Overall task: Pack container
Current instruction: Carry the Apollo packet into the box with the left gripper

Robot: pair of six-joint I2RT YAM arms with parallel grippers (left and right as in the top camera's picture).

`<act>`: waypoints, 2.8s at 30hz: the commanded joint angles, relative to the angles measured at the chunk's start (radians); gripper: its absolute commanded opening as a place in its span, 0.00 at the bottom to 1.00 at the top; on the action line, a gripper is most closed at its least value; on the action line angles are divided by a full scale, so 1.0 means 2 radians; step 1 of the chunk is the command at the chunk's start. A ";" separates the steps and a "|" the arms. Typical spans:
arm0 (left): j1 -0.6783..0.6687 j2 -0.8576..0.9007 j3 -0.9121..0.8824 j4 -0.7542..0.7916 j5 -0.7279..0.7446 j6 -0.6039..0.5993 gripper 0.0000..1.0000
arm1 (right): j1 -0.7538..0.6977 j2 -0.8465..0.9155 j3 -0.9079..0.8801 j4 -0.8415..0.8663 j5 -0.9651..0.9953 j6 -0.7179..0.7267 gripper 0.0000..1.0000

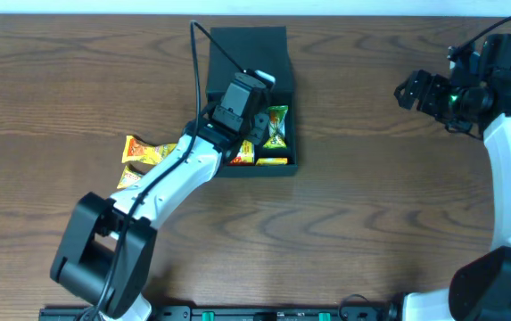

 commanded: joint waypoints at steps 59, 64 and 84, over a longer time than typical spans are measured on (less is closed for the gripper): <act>0.002 0.037 -0.002 0.010 -0.013 -0.168 0.06 | 0.033 0.000 -0.002 0.013 -0.021 -0.010 0.99; 0.003 0.055 -0.002 0.030 -0.009 -0.171 0.06 | 0.050 0.000 -0.002 0.021 -0.019 -0.010 0.99; 0.005 0.058 -0.002 0.028 -0.010 -0.172 0.06 | 0.055 0.000 -0.002 0.022 -0.018 -0.009 0.99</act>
